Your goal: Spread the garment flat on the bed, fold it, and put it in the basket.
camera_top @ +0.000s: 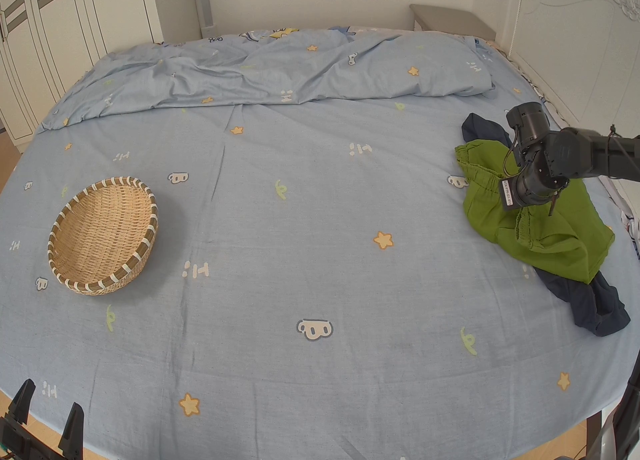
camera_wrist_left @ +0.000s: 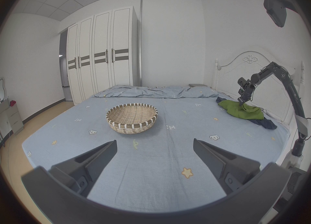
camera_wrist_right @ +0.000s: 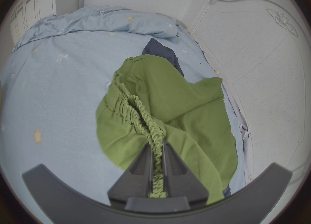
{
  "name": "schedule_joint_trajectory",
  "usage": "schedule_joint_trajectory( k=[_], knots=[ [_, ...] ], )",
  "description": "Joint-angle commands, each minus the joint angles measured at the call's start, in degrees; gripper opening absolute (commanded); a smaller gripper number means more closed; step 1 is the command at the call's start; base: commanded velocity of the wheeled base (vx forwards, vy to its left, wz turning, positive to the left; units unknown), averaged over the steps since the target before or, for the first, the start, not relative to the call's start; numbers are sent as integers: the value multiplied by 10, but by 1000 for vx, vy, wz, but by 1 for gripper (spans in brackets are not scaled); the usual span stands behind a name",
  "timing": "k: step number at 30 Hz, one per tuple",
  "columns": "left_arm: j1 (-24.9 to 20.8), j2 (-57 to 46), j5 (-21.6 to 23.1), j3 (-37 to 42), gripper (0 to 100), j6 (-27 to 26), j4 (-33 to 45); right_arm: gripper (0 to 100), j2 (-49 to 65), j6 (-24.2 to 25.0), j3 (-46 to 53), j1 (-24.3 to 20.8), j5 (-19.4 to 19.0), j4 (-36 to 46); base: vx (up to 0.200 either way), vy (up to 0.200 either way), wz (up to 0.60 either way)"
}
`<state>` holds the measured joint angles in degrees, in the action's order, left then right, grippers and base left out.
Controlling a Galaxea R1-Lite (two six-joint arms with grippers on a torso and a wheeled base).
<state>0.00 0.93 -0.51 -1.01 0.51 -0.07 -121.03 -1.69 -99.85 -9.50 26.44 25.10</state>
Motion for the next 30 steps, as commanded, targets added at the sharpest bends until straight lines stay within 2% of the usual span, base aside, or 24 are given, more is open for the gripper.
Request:
schedule_joint_trajectory(
  k=[1,2,5,6,7,8,12,15,16,18,20,21,22,23,24,25,27,28,30],
  knots=[
    [0,-9,0,10,100,0,0,0,89,48,-44,-41,-33,106,0,0,0],
    [0,-9,0,10,100,0,0,0,97,64,-57,-47,-70,143,0,0,0],
    [0,-9,0,10,100,0,0,0,101,98,-83,-58,-149,200,0,0,0],
    [0,-9,0,10,100,0,0,0,101,100,-84,-59,-153,203,0,0,0],
    [0,-9,0,10,100,0,0,0,101,123,-101,-70,-196,242,0,0,0],
    [0,-9,0,10,100,0,0,0,102,129,-109,-74,-206,253,0,0,0],
    [0,-9,0,10,100,0,0,0,102,177,-147,-115,-284,325,0,0,0],
    [0,-9,0,10,100,0,0,0,99,238,-147,-161,-336,351,0,0,0],
    [0,-9,0,10,100,0,0,0,99,238,-147,-161,-336,351,0,0,0],
    [0,-9,0,10,100,0,0,0,98,283,-147,-210,-351,347,0,0,0],
    [0,-9,0,10,100,0,0,0,96,306,-147,-236,-353,339,0,0,0],
    [0,-9,0,10,100,0,0,0,95,332,-147,-264,-353,317,0,0,0],
    [0,-9,0,10,100,0,0,0,95,337,-147,-270,-353,311,0,0,0],
    [0,-9,0,10,100,0,0,0,93,360,-147,-303,-351,276,0,0,0],
    [0,-9,0,10,100,0,0,0,93,361,-147,-306,-351,273,0,0,0],
    [0,-9,0,10,100,0,0,0,91,373,-147,-340,-350,230,0,0,0],
    [0,-9,0,10,100,0,0,0,91,373,-147,-353,-350,209,0,0,0],
    [0,-9,0,10,100,0,0,0,91,373,-147,-378,-349,173,0,0,0],
    [0,-9,0,10,100,0,0,0,86,373,-147,-406,-349,151,0,0,0]
  ],
)
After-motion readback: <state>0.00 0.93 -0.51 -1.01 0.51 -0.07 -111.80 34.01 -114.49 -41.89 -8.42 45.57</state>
